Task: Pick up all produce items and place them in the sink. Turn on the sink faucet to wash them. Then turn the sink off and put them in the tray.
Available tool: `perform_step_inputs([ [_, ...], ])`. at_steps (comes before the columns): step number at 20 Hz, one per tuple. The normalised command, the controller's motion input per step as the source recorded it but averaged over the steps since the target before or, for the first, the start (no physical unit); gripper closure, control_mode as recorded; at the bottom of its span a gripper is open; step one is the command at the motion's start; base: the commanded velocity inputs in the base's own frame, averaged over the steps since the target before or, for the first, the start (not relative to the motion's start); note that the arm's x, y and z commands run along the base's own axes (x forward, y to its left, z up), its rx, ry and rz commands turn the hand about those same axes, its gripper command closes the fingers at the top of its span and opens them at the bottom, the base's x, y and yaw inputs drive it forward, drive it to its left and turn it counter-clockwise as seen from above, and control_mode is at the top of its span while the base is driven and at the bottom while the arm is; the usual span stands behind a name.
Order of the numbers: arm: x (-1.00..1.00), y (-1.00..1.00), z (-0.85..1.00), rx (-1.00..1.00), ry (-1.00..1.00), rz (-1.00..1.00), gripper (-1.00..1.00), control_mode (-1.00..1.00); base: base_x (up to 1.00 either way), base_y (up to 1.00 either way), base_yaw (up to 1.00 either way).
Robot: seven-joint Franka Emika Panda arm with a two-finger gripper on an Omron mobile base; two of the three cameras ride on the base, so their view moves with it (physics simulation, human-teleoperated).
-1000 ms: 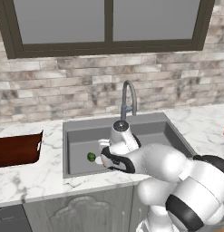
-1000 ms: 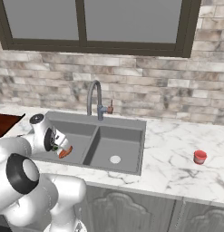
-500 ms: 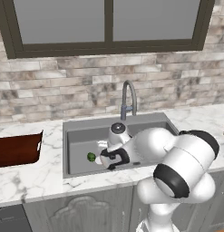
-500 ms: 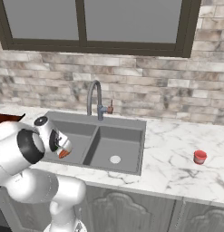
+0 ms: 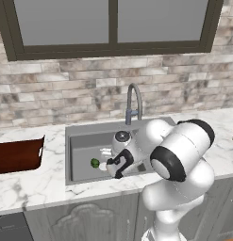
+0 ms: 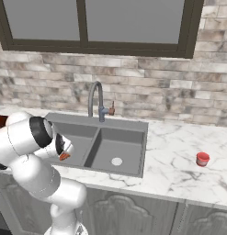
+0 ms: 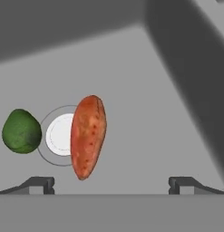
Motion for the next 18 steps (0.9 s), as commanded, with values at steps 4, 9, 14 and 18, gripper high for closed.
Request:
perform_step_inputs([
  [4, 0.18, 0.06, -0.21, 0.00, 0.00, 0.00, -1.00, -1.00, 0.00, 0.00, 0.00],
  [9, 0.22, 0.14, -0.15, 0.00, 0.00, 0.00, -1.00, -1.00, 0.00, 0.00, 0.00],
  [14, 0.18, 0.21, -0.15, 0.00, 0.00, 0.00, -1.00, -1.00, 0.00, 0.00, 0.00],
  [18, 0.03, 0.06, -0.22, 0.00, 0.00, 0.00, -1.00, -1.00, 0.00, 0.00, 0.00],
])
